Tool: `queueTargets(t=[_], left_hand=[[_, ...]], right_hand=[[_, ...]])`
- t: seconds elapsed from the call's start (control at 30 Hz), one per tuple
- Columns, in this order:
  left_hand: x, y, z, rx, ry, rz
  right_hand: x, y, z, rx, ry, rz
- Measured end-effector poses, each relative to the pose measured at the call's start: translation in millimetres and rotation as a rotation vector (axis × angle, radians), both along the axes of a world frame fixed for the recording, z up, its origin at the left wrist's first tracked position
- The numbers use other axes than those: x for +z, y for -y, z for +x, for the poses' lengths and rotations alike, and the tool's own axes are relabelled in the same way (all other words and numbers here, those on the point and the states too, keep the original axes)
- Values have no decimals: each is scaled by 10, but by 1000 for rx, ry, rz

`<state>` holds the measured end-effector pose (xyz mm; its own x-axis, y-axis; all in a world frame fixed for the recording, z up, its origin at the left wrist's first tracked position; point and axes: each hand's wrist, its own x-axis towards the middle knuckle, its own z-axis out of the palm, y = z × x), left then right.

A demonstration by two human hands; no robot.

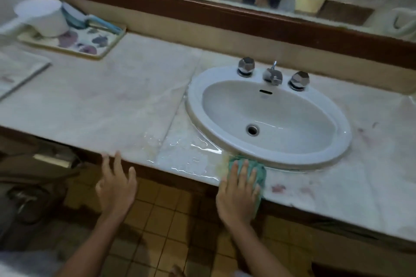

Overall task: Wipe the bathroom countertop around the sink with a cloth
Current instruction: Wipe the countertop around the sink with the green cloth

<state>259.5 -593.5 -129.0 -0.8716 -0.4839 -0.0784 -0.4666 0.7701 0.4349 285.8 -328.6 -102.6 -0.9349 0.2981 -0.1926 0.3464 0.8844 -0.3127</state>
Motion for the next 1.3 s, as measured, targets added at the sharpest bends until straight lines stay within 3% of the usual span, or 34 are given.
queueTargets(t=[0.1,0.2,0.33,0.5,0.63,0.77,0.93,1.03,1.1,1.3], left_hand=[[12,127,50,-100,31,-62],[20,223,74,-138,25,-71],[28,305,80,-177,34,-61],[81,323,77,-176,31,5],[136,315,64,-125,4,169],[212,483,47,-60,-162,378],[265,876,-81,180,-305,304],[255,1102,-364,278,-370,271],[240,1257,-600,330,-386,248],[267,1550,-1319,578,-210,253]], right_hand=[[7,510,-317,157,4,-18],[26,848,-523,453,5,-33],[-9,632,-485,738,-18,17],[-48,373,-611,561,-57,93],[-37,889,-911,418,-57,77],[-69,1498,-1429,349,-48,25],[-132,2089,-1455,717,-126,2],[-148,1899,-1229,1026,-133,28],[-123,1581,-1236,1090,-119,18],[-84,1324,-2093,662,-89,71]])
